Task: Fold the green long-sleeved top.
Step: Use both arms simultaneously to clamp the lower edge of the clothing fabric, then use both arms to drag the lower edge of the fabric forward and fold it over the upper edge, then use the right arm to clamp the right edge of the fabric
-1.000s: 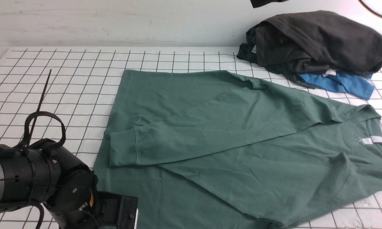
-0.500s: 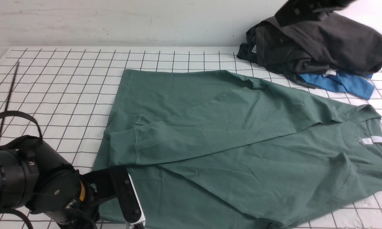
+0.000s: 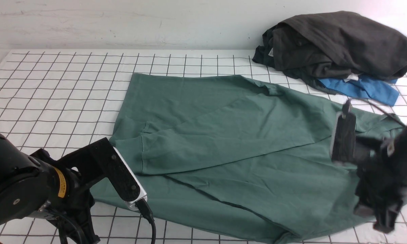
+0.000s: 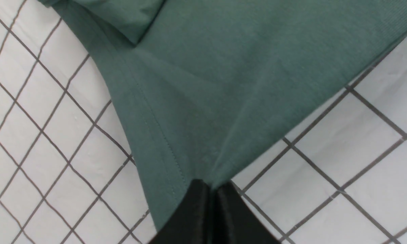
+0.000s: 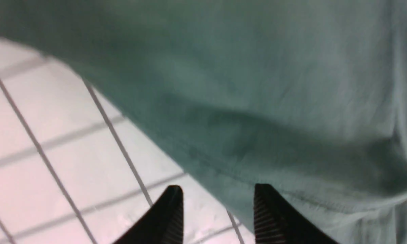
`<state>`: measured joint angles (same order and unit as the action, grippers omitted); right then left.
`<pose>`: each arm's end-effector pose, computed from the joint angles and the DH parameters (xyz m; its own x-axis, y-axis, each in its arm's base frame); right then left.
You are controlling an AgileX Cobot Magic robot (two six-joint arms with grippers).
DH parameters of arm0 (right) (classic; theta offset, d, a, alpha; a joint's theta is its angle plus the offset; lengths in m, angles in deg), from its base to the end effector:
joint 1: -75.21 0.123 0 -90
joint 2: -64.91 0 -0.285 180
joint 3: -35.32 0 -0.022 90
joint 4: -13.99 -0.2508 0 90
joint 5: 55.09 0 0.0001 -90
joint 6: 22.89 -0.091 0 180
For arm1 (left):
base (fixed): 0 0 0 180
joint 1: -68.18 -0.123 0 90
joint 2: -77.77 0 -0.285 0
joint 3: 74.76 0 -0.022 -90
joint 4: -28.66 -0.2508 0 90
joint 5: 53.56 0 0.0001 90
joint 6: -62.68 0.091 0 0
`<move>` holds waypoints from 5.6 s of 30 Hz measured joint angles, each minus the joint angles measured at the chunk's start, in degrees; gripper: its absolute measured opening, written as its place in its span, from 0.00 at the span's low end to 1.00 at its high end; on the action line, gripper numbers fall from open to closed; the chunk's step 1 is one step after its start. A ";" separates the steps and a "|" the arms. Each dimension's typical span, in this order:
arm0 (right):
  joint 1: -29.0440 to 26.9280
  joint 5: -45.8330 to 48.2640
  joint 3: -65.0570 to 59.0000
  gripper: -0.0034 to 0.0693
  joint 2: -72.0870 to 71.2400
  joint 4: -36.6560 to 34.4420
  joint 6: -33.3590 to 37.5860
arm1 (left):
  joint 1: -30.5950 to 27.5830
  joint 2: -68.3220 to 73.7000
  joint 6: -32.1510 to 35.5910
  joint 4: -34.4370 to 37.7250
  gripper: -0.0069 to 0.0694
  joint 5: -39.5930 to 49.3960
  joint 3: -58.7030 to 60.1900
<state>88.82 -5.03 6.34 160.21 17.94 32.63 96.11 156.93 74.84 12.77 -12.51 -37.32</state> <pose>0.2489 0.0553 0.1933 -0.3166 -0.9485 -0.0082 -0.9423 0.3155 -0.1125 0.1985 -0.0867 0.2281 -0.5754 0.7628 -0.2950 0.6956 0.6462 0.3140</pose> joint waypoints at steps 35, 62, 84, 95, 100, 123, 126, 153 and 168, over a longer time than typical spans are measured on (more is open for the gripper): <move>-2.45 -11.72 -17.24 0.48 -9.53 27.72 -29.41 | 0.00 -3.88 -1.02 0.75 0.09 1.37 -0.07; -5.86 -3.32 -23.05 0.03 -28.20 13.59 -26.57 | 0.00 -6.15 -2.40 2.78 0.09 2.01 -0.07; -5.17 -24.54 -12.60 0.62 0.94 20.53 -29.23 | 0.00 -6.15 -2.55 3.02 0.09 1.31 -0.07; -4.95 -23.95 -12.48 0.35 2.02 23.61 -29.76 | 0.00 -6.15 -2.72 3.08 0.09 0.74 -0.07; -4.95 -23.46 -11.41 0.06 0.20 23.75 -36.32 | 0.00 -6.15 -8.23 2.64 0.09 -0.55 -0.41; -7.11 -14.68 39.04 0.04 22.12 19.70 -47.47 | -12.62 28.62 -40.08 -17.70 0.09 -9.08 -46.52; -7.05 -12.52 48.99 0.05 31.75 18.46 -53.40 | -14.98 43.37 -40.13 -17.70 0.16 -8.59 -61.66; -2.39 -8.82 68.01 0.03 52.61 -33.28 -7.84 | -16.48 69.12 -2.59 20.91 0.11 30.75 -108.69; -11.70 -3.11 83.71 0.23 51.22 -34.12 -34.91 | -16.15 41.38 -1.99 17.53 0.08 30.87 -90.76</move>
<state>77.12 -8.14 90.04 211.43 -16.18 -2.27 79.95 198.31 72.85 30.30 18.36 -128.08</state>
